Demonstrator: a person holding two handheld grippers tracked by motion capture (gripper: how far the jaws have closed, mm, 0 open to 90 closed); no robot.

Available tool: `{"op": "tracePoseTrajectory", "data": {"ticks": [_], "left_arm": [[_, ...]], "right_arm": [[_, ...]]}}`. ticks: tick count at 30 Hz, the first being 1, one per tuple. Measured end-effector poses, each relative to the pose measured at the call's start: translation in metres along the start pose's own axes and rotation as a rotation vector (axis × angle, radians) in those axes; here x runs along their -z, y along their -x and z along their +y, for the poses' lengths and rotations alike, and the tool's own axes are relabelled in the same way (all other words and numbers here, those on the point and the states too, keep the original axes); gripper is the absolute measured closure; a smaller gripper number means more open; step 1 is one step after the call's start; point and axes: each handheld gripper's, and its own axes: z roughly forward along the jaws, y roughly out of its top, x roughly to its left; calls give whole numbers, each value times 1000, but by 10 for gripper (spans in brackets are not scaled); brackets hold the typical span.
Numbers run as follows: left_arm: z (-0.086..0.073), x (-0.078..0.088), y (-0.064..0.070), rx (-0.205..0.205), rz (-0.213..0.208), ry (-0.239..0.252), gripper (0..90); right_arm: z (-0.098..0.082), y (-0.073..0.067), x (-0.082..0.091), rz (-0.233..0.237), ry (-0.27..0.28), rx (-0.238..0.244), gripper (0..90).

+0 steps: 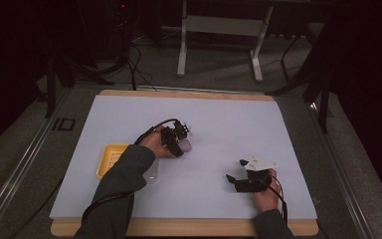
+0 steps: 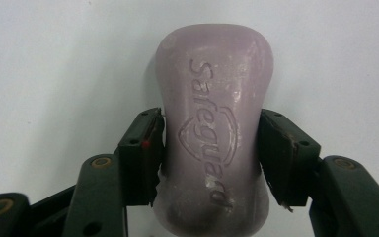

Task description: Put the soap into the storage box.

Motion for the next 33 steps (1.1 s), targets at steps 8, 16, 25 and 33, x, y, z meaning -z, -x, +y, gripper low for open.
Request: {"op": "tracePoseTrajectory", "data": {"ticks": [8, 16, 25, 33], "left_arm": [[3, -3, -4, 22, -32, -9, 470], [2, -5, -11, 56, -84, -9, 479], [10, -5, -9, 57, -75, -61, 491], [13, -5, -8, 64, -74, -89, 495]], "right_arm": [[0, 0, 0, 0, 0, -1, 206], [0, 0, 0, -2, -2, 0, 207], [0, 0, 0, -2, -3, 0, 207], [0, 0, 0, -2, -4, 2, 207]]}}
